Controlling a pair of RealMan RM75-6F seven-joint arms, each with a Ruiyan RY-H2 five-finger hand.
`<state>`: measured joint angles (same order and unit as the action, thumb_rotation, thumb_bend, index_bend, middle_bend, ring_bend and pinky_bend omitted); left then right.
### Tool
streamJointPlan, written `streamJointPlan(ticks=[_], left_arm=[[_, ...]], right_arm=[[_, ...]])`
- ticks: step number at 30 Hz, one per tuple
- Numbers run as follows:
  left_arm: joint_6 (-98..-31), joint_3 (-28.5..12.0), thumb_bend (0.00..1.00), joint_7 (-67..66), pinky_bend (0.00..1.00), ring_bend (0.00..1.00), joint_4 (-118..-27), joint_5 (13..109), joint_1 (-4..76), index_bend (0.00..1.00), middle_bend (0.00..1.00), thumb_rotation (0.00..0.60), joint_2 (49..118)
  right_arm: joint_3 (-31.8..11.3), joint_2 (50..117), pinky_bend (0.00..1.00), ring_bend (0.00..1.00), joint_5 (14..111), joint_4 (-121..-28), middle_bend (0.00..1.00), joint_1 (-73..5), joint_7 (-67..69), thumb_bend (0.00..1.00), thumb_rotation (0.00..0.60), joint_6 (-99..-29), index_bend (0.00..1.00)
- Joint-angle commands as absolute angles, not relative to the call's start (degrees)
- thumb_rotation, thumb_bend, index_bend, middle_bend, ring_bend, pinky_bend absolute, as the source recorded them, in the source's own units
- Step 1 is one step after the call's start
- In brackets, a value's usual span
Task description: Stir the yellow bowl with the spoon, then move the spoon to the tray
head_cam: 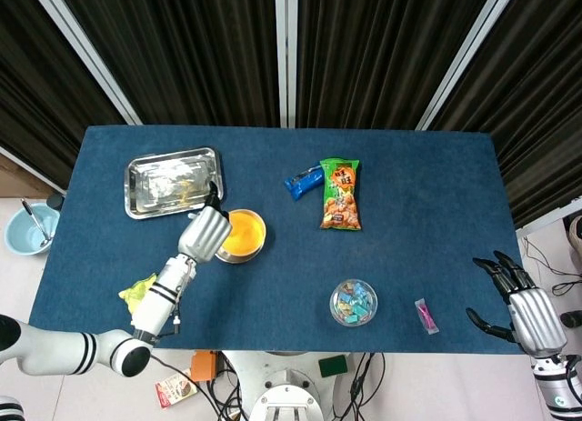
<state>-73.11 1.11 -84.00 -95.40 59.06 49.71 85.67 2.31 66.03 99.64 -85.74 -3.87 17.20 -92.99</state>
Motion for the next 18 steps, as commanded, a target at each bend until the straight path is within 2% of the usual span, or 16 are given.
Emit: streamJointPlan(ticks=[1,7,18], left_arm=[[-73.97,1.61,0.44,-88.12,0.18,0.35,-96.76,59.35,50.12,0.59,0.57,0.600,84.78],[-73.36,3.15,0.45,-95.56,0.18,0.35,-96.56,59.10,51.37,0.60,0.57,0.600,85.83],[-71.34,2.93,0.44,-93.91,0.18,0.35,-89.53,58.20,51.08,0.60,0.57,0.600,90.51]], right_arm=[[2.30,66.00,0.19,0.08,99.64,-85.74,0.21,-3.87,17.22,0.24,0.600,-93.01,0.18],[2.32,66.09,0.19,0.08,99.55,-85.55,0.21,-3.79,17.48,0.24,0.600,-93.05,0.18],[2.31,66.12,0.19,0.08,99.28,-85.04,0.21,-3.75,17.96,0.24,0.600,-92.94,0.17]])
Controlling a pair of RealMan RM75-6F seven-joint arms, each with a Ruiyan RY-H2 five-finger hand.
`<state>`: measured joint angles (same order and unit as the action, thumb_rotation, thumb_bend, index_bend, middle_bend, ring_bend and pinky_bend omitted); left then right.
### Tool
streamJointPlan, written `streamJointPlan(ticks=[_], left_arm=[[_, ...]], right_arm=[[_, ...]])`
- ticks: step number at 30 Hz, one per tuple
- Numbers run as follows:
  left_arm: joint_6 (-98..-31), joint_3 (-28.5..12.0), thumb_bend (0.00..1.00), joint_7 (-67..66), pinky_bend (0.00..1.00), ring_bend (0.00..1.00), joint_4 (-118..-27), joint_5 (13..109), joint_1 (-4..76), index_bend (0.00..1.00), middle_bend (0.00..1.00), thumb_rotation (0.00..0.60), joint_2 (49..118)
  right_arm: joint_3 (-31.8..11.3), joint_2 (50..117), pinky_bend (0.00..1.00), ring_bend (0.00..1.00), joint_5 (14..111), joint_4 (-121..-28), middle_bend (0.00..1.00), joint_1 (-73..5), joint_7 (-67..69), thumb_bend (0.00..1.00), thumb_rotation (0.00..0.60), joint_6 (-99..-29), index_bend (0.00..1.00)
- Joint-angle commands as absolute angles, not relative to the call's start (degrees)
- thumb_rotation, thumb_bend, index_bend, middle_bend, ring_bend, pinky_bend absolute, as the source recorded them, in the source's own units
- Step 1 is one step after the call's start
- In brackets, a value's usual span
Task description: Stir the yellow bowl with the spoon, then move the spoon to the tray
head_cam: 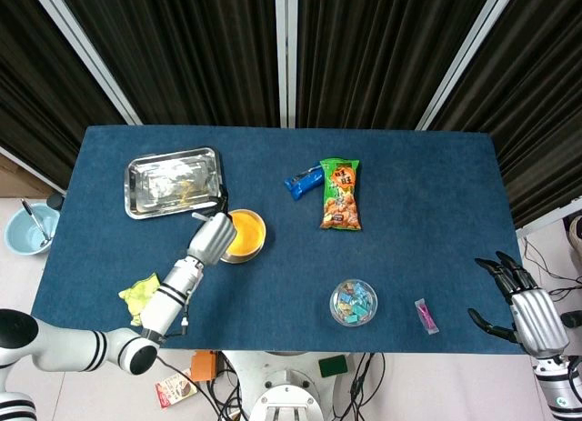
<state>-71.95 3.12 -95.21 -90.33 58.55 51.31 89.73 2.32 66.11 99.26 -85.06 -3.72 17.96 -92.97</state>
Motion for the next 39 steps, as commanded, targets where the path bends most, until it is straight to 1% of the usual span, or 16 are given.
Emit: streamJointPlan(ticks=[1,6,12,19,27,31,39], left_arm=[[-71.14,2.76,0.44,-93.29,0.18,0.35,-89.11,58.08,50.99,0.60,0.57,0.600,90.78],[-70.17,1.90,0.44,-88.27,0.18,0.35,-88.26,58.12,50.28,0.60,0.57,0.600,91.05],[-68.90,1.33,0.45,-79.21,0.17,0.35,-87.59,59.93,48.85,0.60,0.56,0.600,90.05],[-67.32,1.61,0.45,-68.16,0.17,0.35,-86.77,64.41,47.25,0.59,0.55,0.600,88.46],[-67.43,1.16,0.45,-59.61,0.17,0.35,-85.60,69.04,45.82,0.59,0.55,0.600,87.80],[-67.55,0.36,0.45,-55.47,0.17,0.35,-85.52,70.26,45.00,0.59,0.55,0.600,87.08],[-66.97,-2.10,0.45,-49.09,0.17,0.33,-86.95,69.15,43.59,0.59,0.54,0.600,85.15]], right_arm=[[2.31,66.14,0.19,0.08,99.26,-85.03,0.21,-3.78,17.97,0.24,0.600,-92.87,0.17],[2.36,66.14,0.19,0.08,99.19,-85.01,0.21,-3.76,18.05,0.24,0.600,-92.77,0.17],[2.34,66.07,0.19,0.08,99.20,-85.14,0.21,-3.72,17.91,0.24,0.600,-92.84,0.17],[2.24,65.93,0.19,0.08,99.30,-85.72,0.21,-3.82,17.45,0.24,0.600,-92.80,0.18],[2.21,65.60,0.19,0.08,99.50,-86.58,0.21,-3.73,16.65,0.24,0.600,-93.04,0.18],[2.17,65.50,0.19,0.08,99.47,-86.82,0.21,-3.59,16.48,0.24,0.600,-93.26,0.18],[2.12,65.47,0.19,0.08,99.43,-86.92,0.21,-3.59,16.39,0.24,0.600,-93.19,0.18]])
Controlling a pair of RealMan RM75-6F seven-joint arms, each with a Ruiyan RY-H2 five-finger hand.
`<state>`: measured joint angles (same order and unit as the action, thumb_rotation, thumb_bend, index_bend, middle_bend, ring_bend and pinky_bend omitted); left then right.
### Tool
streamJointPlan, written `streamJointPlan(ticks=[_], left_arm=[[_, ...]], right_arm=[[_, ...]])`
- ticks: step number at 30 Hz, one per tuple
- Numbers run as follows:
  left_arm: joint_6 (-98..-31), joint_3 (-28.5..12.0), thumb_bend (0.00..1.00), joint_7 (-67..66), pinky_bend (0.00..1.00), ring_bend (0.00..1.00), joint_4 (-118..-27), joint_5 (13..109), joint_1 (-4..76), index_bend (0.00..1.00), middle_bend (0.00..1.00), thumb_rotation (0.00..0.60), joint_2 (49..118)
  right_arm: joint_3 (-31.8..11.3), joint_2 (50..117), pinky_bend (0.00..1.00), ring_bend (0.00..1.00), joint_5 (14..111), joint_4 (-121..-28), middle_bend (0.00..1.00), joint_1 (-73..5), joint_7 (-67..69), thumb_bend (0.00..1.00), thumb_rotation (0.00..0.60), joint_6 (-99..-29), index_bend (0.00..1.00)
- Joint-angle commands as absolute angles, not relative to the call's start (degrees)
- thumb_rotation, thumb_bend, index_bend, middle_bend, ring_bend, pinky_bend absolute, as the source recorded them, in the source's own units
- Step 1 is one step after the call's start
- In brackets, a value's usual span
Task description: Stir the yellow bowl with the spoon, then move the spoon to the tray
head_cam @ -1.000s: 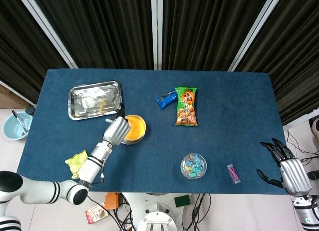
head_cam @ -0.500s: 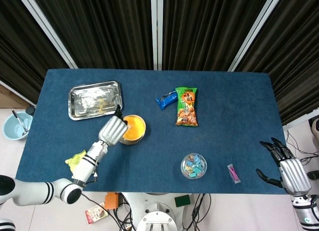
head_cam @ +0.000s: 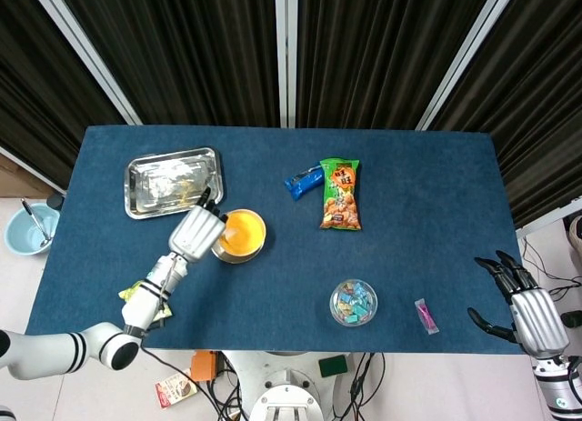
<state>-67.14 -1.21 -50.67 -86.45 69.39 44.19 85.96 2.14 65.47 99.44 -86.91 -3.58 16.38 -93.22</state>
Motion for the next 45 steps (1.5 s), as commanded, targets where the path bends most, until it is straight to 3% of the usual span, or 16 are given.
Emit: streamJointPlan(ticks=[1,29,36,45], left_arm=[[-66.97,-2.31,0.45,-48.46,0.17,0.33,-87.00,69.25,43.43,0.59,0.54,0.600,84.95],[-61.20,-9.90,0.45,-35.23,0.18,0.33,-92.60,60.67,43.25,0.59,0.54,0.600,81.39],[-63.65,-8.27,0.45,-40.68,0.18,0.33,-91.83,62.26,43.52,0.59,0.54,0.600,81.48],[-70.25,-3.03,0.45,-61.80,0.18,0.33,-89.86,68.29,44.24,0.59,0.54,0.600,85.49]], right_arm=[[2.09,65.47,0.19,0.08,99.41,-86.95,0.21,-3.62,16.38,0.24,0.600,-93.15,0.18],[1.81,65.56,0.19,0.08,98.67,-86.20,0.21,-3.88,17.17,0.24,0.600,-92.47,0.17],[1.78,65.67,0.19,0.08,98.84,-85.87,0.21,-3.96,17.43,0.24,0.600,-92.56,0.17],[1.81,65.68,0.19,0.08,98.97,-86.05,0.21,-3.79,17.11,0.24,0.600,-92.87,0.18]])
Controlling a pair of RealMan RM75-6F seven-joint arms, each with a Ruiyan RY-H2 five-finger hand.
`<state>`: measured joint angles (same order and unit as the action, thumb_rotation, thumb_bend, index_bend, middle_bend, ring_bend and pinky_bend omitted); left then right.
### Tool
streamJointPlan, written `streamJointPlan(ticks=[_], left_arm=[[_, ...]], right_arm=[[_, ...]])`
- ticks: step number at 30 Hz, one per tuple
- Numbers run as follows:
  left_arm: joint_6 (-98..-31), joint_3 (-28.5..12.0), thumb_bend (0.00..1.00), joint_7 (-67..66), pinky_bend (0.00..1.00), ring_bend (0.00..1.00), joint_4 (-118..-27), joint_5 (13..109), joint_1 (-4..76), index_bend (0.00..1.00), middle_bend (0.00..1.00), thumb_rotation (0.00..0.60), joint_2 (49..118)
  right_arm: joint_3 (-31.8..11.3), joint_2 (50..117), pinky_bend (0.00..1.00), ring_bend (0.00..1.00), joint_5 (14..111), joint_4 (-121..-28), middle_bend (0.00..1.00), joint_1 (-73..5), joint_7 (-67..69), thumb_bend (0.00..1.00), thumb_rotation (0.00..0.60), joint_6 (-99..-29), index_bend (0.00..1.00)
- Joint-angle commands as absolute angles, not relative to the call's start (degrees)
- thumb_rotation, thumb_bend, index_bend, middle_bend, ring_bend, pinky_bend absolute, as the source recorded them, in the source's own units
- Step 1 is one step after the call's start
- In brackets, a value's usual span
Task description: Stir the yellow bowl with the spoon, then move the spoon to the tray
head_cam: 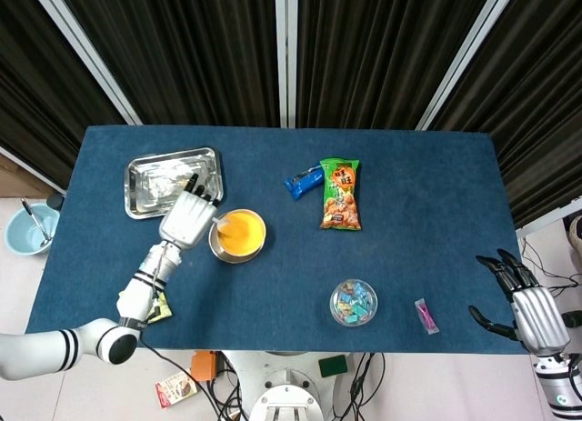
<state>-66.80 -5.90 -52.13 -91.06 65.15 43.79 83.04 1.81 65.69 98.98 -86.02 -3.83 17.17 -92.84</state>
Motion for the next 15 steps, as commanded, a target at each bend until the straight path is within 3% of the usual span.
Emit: streamJointPlan(ticks=[1,7,15], left_arm=[[-71.04,-2.30,0.45,-65.31,0.18,0.33,-89.32,69.31,44.43,0.59,0.54,0.600,86.16],[-74.59,0.17,0.44,-77.65,0.18,0.33,-86.05,75.58,44.86,0.59,0.55,0.600,89.20],[-75.34,0.27,0.44,-81.74,0.18,0.33,-86.75,78.52,44.26,0.59,0.56,0.600,90.07]], right_arm=[[1.81,65.68,0.19,0.08,98.95,-86.09,0.21,-3.76,17.05,0.24,0.600,-92.91,0.18],[1.81,65.42,0.19,0.08,99.10,-86.56,0.21,-3.61,16.64,0.24,0.600,-93.24,0.18],[1.77,65.32,0.19,0.08,99.13,-86.87,0.21,-3.50,16.47,0.24,0.600,-93.41,0.18]])
